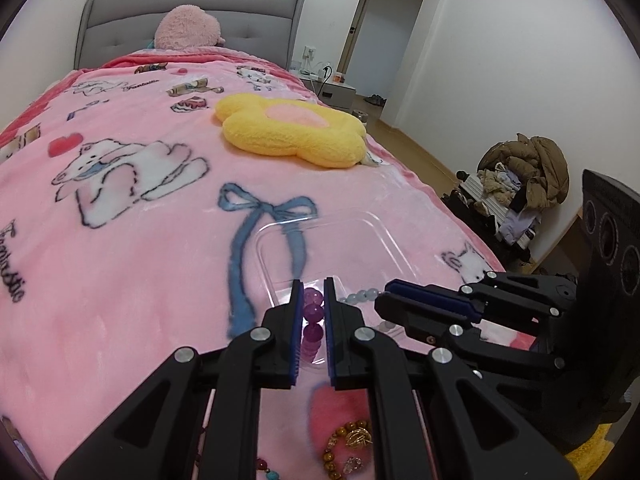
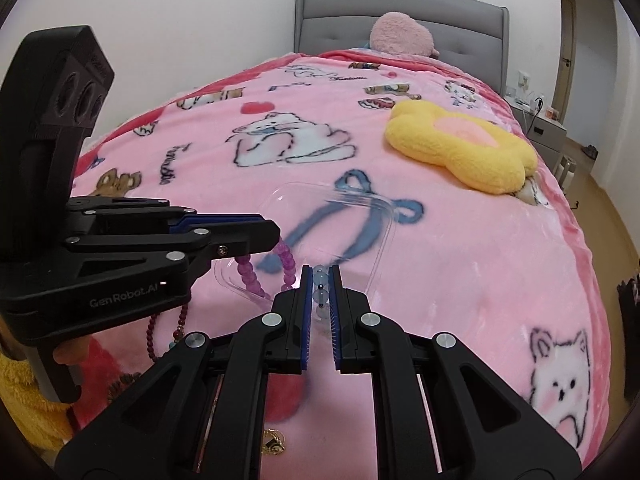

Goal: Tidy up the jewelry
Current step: 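Lower the purple bracelet into the clear box and open the left tool while the right tool holds its bracelet, then grasp the dark red bead bracelet with the left tool while the right tool holds the pink bracelet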

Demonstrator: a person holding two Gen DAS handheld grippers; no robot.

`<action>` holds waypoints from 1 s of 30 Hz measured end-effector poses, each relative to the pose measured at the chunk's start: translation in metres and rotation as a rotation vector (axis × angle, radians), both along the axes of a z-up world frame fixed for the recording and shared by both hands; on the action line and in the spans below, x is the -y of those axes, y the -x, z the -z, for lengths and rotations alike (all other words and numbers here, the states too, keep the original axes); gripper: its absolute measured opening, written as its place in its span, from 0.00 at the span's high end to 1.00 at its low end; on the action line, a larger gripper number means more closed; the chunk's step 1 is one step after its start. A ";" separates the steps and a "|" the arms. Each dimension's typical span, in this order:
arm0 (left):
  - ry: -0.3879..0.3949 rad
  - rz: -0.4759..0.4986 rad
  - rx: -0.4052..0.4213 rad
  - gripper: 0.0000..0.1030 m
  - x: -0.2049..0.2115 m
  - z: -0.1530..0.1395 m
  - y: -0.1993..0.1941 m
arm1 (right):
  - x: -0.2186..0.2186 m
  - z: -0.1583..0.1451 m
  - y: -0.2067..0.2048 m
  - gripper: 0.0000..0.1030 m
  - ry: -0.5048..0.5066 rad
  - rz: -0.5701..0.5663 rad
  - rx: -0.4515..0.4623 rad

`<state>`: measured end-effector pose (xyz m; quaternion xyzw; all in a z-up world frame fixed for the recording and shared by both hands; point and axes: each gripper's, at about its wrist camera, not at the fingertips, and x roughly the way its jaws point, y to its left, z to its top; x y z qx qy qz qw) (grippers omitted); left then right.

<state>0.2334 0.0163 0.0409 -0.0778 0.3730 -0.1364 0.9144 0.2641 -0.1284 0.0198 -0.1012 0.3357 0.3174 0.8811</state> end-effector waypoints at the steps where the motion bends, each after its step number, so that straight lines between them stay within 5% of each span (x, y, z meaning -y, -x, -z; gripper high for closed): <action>1: 0.004 -0.002 -0.002 0.91 -0.001 0.001 0.000 | 0.000 0.000 0.002 0.92 -0.002 -0.005 -0.002; 10: 0.031 0.010 0.062 0.89 -0.015 -0.026 0.028 | 0.016 -0.024 0.032 0.84 -0.046 -0.034 0.081; 13: 0.005 0.014 0.068 0.76 -0.021 -0.029 0.046 | 0.026 -0.025 0.052 0.75 -0.056 -0.066 0.094; 22: -0.107 -0.054 -0.115 0.75 -0.036 0.027 0.079 | 0.044 0.018 0.088 0.75 0.006 -0.102 0.022; 30: -0.100 -0.096 -0.138 0.75 -0.040 0.050 0.087 | 0.042 0.042 0.091 0.81 0.043 -0.096 -0.015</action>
